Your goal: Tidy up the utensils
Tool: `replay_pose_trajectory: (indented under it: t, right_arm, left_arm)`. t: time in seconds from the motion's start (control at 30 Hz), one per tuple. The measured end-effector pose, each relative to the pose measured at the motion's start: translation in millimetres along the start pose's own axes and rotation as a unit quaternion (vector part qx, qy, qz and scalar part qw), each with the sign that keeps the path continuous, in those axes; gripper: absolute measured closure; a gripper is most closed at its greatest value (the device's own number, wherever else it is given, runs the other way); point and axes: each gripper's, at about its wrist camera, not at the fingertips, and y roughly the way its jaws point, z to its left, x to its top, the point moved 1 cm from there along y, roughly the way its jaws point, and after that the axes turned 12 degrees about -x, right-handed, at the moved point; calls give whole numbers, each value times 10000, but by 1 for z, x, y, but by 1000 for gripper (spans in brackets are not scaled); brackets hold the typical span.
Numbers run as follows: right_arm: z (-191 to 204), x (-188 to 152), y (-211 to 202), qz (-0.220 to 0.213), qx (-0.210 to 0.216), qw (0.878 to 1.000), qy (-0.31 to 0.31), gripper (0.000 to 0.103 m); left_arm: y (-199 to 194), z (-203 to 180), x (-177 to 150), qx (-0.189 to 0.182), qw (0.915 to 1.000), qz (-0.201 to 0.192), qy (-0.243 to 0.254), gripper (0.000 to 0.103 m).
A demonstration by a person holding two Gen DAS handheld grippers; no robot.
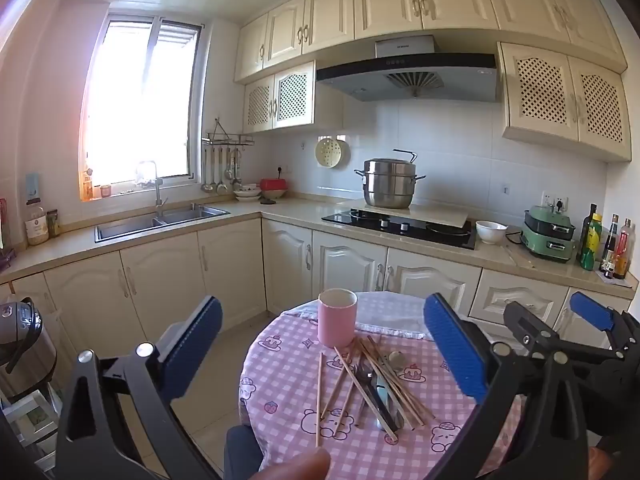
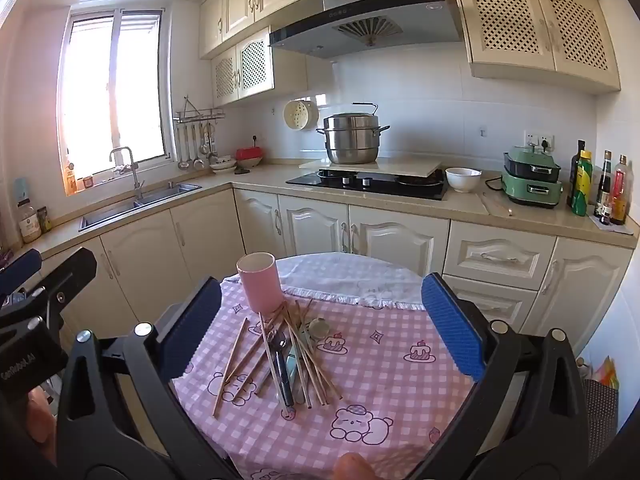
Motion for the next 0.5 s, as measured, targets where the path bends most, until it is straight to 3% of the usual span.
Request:
replay_pose_trajectory:
  t: [0.5]
  right_arm:
    - [4, -1, 2, -39, -10, 10000, -40, 5]
  left_arm:
    - [3, 2, -1, -18, 10000, 49, -13, 4]
